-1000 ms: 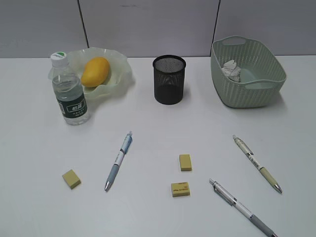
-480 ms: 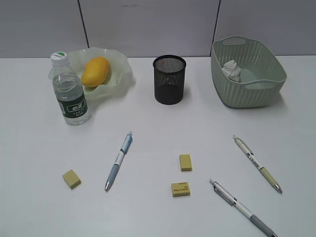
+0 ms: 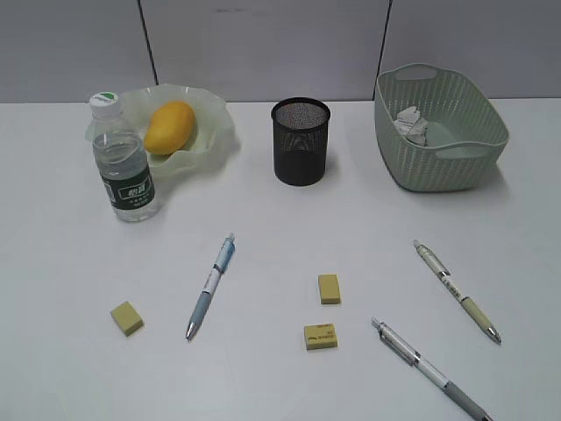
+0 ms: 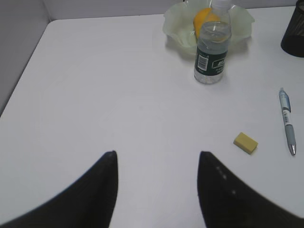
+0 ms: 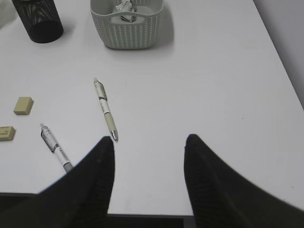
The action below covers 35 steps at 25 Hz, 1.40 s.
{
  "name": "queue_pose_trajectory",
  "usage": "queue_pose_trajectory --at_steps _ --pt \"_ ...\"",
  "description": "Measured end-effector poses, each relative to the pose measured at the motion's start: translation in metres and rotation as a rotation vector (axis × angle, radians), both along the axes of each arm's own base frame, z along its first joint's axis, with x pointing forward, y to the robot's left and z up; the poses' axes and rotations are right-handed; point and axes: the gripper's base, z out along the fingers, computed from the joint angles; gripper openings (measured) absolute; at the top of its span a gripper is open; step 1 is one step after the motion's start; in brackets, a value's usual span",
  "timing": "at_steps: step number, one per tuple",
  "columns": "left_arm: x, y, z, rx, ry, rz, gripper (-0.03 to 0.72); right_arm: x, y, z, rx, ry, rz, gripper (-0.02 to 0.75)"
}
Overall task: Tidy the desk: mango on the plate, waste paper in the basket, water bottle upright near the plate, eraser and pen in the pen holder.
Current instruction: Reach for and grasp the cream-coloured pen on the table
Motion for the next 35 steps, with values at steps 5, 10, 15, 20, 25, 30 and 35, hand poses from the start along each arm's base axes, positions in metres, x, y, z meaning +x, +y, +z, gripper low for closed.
queue_pose_trajectory --at_steps 5,10,15,20,25,30,35 --pt "0.0 0.0 0.0 -0.001 0.0 -0.001 0.407 0.0 0.0 0.0 0.0 0.0 0.0 0.386" --pt "0.0 0.0 0.0 0.002 -0.001 0.002 0.407 0.0 0.0 0.0 0.0 0.0 0.0 0.386" --pt "0.0 0.0 0.0 0.003 -0.002 0.002 0.382 0.0 0.001 0.0 0.005 0.0 0.004 0.386" --pt "0.0 -0.001 0.0 -0.007 -0.003 -0.005 0.358 0.0 0.001 0.0 0.007 0.0 0.005 0.386" --pt "0.0 -0.001 0.0 -0.007 -0.003 -0.005 0.347 -0.001 0.001 0.004 0.008 -0.023 0.004 0.386" --pt "0.0 -0.002 0.0 -0.016 -0.002 -0.011 0.346 0.013 0.002 0.015 0.008 0.031 0.006 0.386" --pt "0.0 -0.002 0.0 -0.017 -0.002 -0.012 0.345 0.048 0.004 0.026 0.008 0.197 0.009 0.386"
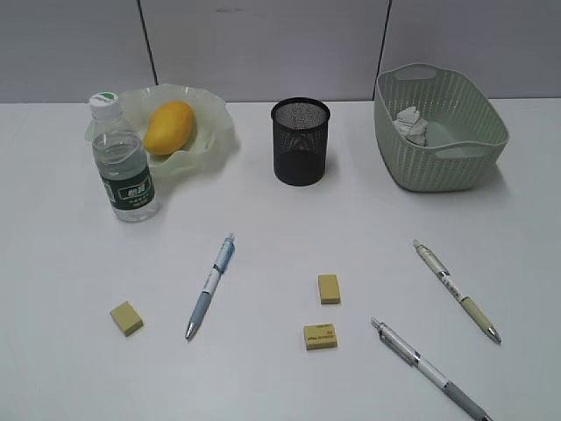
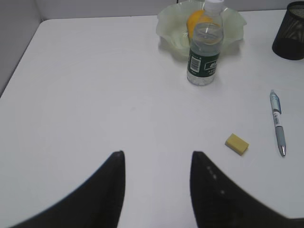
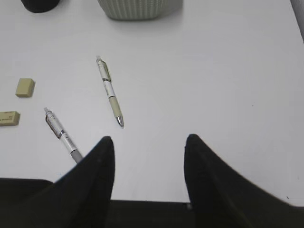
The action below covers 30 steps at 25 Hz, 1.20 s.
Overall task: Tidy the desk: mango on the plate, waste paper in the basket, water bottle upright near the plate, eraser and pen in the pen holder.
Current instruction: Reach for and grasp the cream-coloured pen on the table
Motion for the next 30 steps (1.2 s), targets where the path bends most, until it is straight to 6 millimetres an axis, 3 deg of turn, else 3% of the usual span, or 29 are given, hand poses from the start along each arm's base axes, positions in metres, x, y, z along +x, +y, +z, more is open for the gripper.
queue_pose_trajectory --at_steps 8,17,22,30 --pt "0.0 0.0 0.0 -0.001 0.0 -0.001 0.31 0.057 0.004 0.025 -0.007 0.161 0.005 0.386" --pt "0.0 0.0 0.0 -0.002 0.0 -0.002 0.293 0.134 0.022 0.026 -0.034 0.353 0.094 0.424" --pt "0.0 0.0 0.0 -0.001 0.0 -0.002 0.281 0.173 0.051 -0.006 -0.045 0.531 0.188 0.44" --pt "0.0 0.0 0.0 -0.001 0.0 -0.002 0.251 0.224 0.07 -0.091 -0.06 0.884 0.209 0.441"
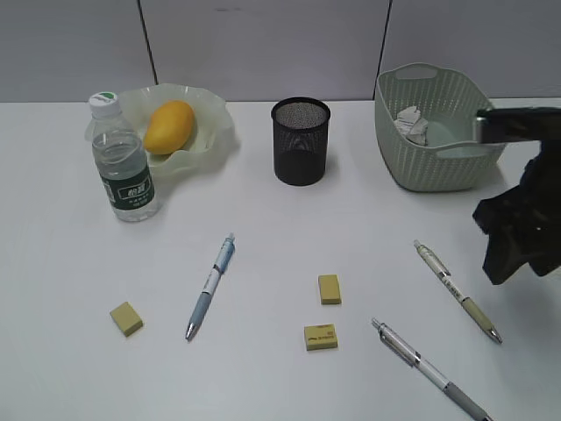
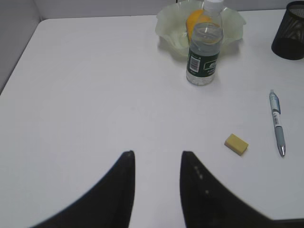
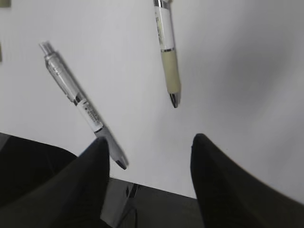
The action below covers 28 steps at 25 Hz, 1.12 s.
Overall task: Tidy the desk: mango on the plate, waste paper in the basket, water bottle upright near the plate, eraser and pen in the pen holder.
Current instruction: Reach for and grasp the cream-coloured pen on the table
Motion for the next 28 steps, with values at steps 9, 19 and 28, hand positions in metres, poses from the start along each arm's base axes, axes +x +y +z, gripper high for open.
queue_pose_trajectory --at_steps 9,19,28 --pt "0.0 0.0 0.0 0.0 0.0 0.0 0.248 0.054 0.02 -0.048 -0.081 0.069 0.079 0.443" --pt "0.0 0.0 0.0 0.0 0.0 0.0 0.241 0.066 0.03 -0.088 -0.122 0.086 0.138 0.443" --pt "0.0 0.0 0.0 0.0 0.0 0.0 0.24 0.07 0.031 -0.114 -0.13 0.108 0.154 0.443"
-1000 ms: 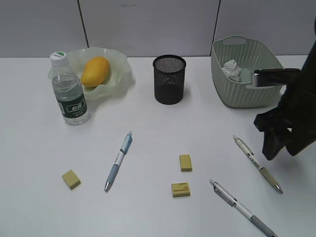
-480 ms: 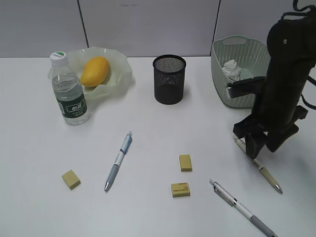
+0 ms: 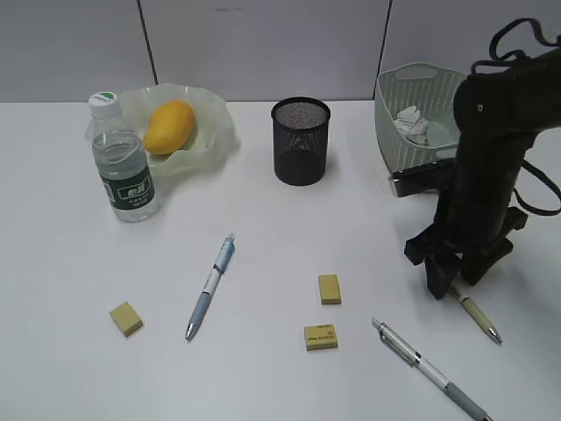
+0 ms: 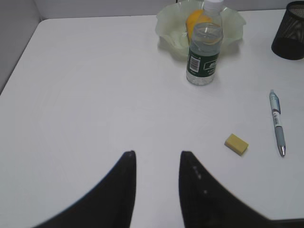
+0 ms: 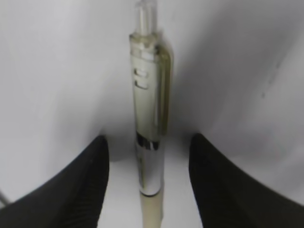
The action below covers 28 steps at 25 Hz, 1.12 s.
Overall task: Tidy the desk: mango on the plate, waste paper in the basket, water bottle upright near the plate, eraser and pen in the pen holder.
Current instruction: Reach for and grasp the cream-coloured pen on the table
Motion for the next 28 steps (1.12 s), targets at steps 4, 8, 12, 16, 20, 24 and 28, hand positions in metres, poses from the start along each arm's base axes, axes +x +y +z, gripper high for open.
queue_pose_trajectory --at_steps 4,8,12,16,20,24,28 --pt "0.0 0.0 0.0 0.0 0.0 0.0 0.24 0.0002 -0.0001 -0.0009 -0.001 0.0 0.004 0.443" --pt "0.0 0.0 0.0 0.0 0.0 0.0 0.24 0.0004 -0.0001 -0.0009 -0.001 -0.002 0.005 0.421" --pt "0.0 0.0 0.0 0.0 0.0 0.0 0.24 0.0007 0.0001 -0.0007 0.001 -0.005 0.004 0.338" --pt "0.0 0.0 0.0 0.0 0.0 0.0 0.24 0.001 -0.0006 -0.0008 -0.006 -0.006 0.013 0.195" --pt "0.0 0.0 0.0 0.0 0.0 0.0 0.24 0.001 -0.001 -0.0008 -0.01 -0.007 0.016 0.115" --pt "0.0 0.0 0.0 0.0 0.0 0.0 0.24 0.0008 -0.0006 -0.0008 -0.007 -0.005 0.009 0.115" --pt "0.0 0.0 0.0 0.0 0.0 0.0 0.24 -0.001 0.0041 0.0006 0.015 0.003 -0.013 0.115"
